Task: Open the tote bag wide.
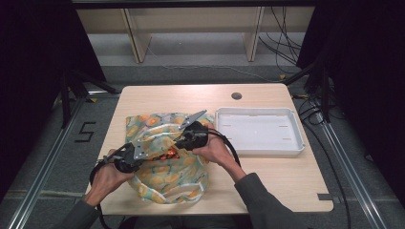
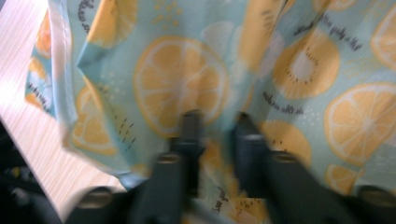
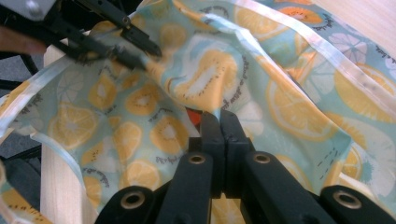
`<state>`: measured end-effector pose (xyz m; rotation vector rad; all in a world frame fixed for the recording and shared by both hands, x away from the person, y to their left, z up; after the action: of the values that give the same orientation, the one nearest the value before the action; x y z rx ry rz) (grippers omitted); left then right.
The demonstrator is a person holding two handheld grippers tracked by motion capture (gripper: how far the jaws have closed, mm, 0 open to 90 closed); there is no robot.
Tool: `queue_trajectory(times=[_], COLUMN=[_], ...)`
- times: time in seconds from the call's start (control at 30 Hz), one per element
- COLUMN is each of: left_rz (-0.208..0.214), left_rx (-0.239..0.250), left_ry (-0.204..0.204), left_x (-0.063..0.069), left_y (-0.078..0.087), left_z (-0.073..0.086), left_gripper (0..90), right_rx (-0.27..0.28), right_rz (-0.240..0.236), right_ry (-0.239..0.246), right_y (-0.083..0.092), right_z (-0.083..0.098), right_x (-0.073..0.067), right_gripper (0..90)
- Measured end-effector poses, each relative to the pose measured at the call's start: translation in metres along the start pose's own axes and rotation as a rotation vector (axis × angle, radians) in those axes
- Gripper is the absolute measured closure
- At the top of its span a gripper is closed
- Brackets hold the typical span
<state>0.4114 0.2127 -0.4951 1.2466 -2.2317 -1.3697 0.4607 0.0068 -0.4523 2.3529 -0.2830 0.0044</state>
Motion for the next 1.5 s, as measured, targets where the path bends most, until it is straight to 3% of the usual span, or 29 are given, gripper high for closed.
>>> queue_trajectory(times=[0.03,0.13,0.23,0.33,0.4,0.43,0.47,0.6,0.67,0.73,0.8,0.83,0.9,0.97,1.03,1.07,1.13,1.17,1.2,1.27,1.37,1.4,1.43,1.47,1.5], left_rz=[0.017,0.07,0.174,0.245,0.277,0.274,0.28,0.294,0.301,0.311,0.325,0.327,0.333,0.339,0.333,0.337,0.342,0.344,0.346,0.349,0.344,0.341,0.343,0.346,0.347], left_rx=[0.005,0.035,0.069,0.118,0.132,0.168,0.172,0.201,0.205,0.207,0.213,0.212,0.213,0.219,0.217,0.21,0.207,0.206,0.195,0.187,0.187,0.182,0.177,0.173,0.164], left_ry=[0.0,0.026,0.059,0.083,0.098,0.116,0.124,0.165,0.171,0.204,0.227,0.223,0.228,0.261,0.267,0.269,0.28,0.28,0.297,0.286,0.3,0.305,0.303,0.299,0.295], left_x=[-0.001,-0.002,-0.001,-0.004,-0.01,-0.014,-0.018,-0.03,-0.035,-0.038,-0.04,-0.042,-0.045,-0.05,-0.053,-0.053,-0.056,-0.056,-0.056,-0.055,-0.054,-0.054,-0.054,-0.053,-0.053], left_y=[0.001,0.009,0.028,0.049,0.06,0.064,0.068,0.074,0.074,0.073,0.072,0.072,0.07,0.069,0.066,0.064,0.06,0.057,0.056,0.052,0.048,0.047,0.045,0.044,0.042], left_z=[0.0,-0.002,-0.007,-0.015,-0.019,-0.023,-0.024,-0.028,-0.028,-0.028,-0.028,-0.028,-0.027,-0.027,-0.027,-0.027,-0.027,-0.028,-0.028,-0.031,-0.035,-0.035,-0.037,-0.038,-0.039], left_gripper=[89.5,89.8,89.9,89.9,89.9,89.9,89.9,89.9,89.9,89.9,89.9,89.9,89.9,89.9,89.9,89.9,89.9,89.9,90.0,89.9,89.9,89.9,89.9,89.9,89.9], right_rx=[0.002,-0.004,-0.004,-0.023,-0.064,-0.076,-0.08,-0.135,-0.192,-0.26,-0.278,-0.269,-0.296,-0.317,-0.311,-0.312,-0.312,-0.311,-0.314,-0.312,-0.21,-0.151,-0.129,-0.061,-0.042], right_rz=[0.005,0.016,0.024,0.081,0.13,0.156,0.176,0.19,0.226,0.237,0.223,0.21,0.214,0.221,0.204,0.217,0.197,0.192,0.193,0.224,0.253,0.233,0.218,0.183,0.152], right_ry=[0.014,-0.005,-0.01,-0.035,-0.032,-0.015,0.001,0.071,0.094,0.095,0.059,0.122,0.074,0.059,-0.001,0.011,-0.006,-0.026,-0.033,-0.036,-0.069,-0.054,-0.052,-0.041,-0.025], right_y=[-0.001,-0.001,-0.002,-0.003,0.001,0.003,0.007,0.026,0.029,0.032,0.031,0.03,0.029,0.025,0.021,0.02,0.015,0.012,0.01,0.011,0.026,0.034,0.037,0.039,0.041], right_z=[0.0,0.003,0.006,0.011,0.014,0.014,0.014,0.022,0.032,0.046,0.057,0.061,0.067,0.074,0.082,0.085,0.089,0.091,0.093,0.093,0.071,0.056,0.05,0.035,0.025], right_x=[0.001,0.003,0.006,0.01,0.012,0.012,0.011,-0.002,-0.005,-0.002,0.0,0.007,0.007,0.014,0.018,0.022,0.022,0.021,0.021,0.025,0.019,0.013,0.01,0.001,-0.007], right_gripper=[90.0,90.0,89.4,74.5,65.5,62.9,61.7,54.4,58.1,63.8,80.4,86.9,90.0,90.0,90.0,90.0,90.0,87.2,77.5,71.2,65.2,64.5,63.7,62.7,61.9])
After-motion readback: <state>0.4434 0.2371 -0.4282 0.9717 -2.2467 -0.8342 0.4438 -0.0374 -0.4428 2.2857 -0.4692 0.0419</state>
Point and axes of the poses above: each handheld gripper's, and its own axes: y roughly backward along the jaws, z roughly out of its underside, x roughly to its right, the point moved 5 cm from there along -y, roughly forward along the jaws, and after that the axes turned 15 degrees about y, right-handed, at the moved point
